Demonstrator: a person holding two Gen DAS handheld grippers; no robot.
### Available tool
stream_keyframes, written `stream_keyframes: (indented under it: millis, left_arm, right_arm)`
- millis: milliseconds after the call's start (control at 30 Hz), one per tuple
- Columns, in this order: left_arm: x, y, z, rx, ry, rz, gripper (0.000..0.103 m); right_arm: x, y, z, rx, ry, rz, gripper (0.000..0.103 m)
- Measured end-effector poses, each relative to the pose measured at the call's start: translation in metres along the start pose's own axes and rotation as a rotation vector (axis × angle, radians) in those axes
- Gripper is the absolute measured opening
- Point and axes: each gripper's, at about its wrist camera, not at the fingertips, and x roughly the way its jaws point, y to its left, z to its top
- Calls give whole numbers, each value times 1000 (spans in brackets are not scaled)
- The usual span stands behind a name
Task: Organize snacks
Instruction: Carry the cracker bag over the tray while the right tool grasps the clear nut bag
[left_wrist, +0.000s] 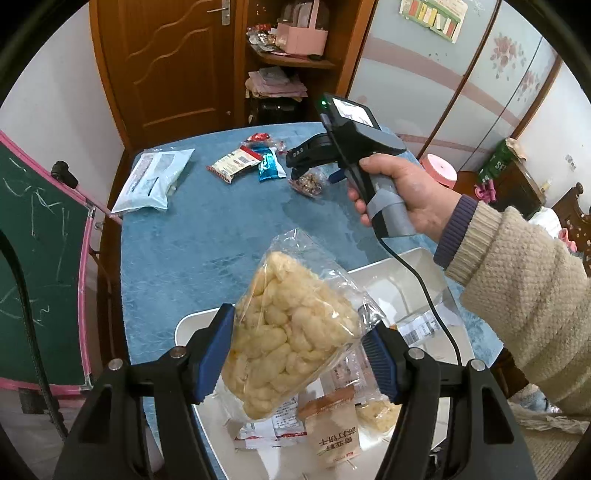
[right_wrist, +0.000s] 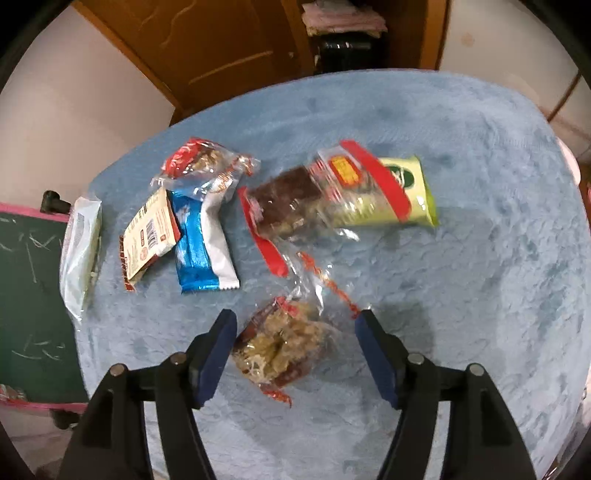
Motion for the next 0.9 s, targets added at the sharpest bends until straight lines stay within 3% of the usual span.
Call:
stream_keyframes:
  millis: [100, 267, 300, 333, 533, 800, 900]
  left_arm:
    - [4, -2, 1, 2, 9, -10, 66]
    - [10, -4, 6, -4, 21, -15, 66]
    - [11, -4, 6, -6, 21, -16, 66]
    - [11, -4, 6, -7, 21, -14, 66]
    - [6, -7, 1, -8, 20, -8, 66]
    - [3, -6, -3, -14, 21, 16, 66]
    - [5, -5, -5, -16, 26, 15, 66]
  right_arm:
    - [1, 8, -2, -33, -4, -23, 68]
    - [-7, 21, -13, -112, -13, -34, 43]
    - [-10, 23, -16, -133, -25, -42, 26]
    - [-12, 24, -19, -149, -22, -36, 2]
    - [-17, 21, -39, -200, -33, -53, 0]
    - [-37, 5, -39, -158, -47, 24, 0]
    - [-36, 4, -37, -153, 13, 82, 1]
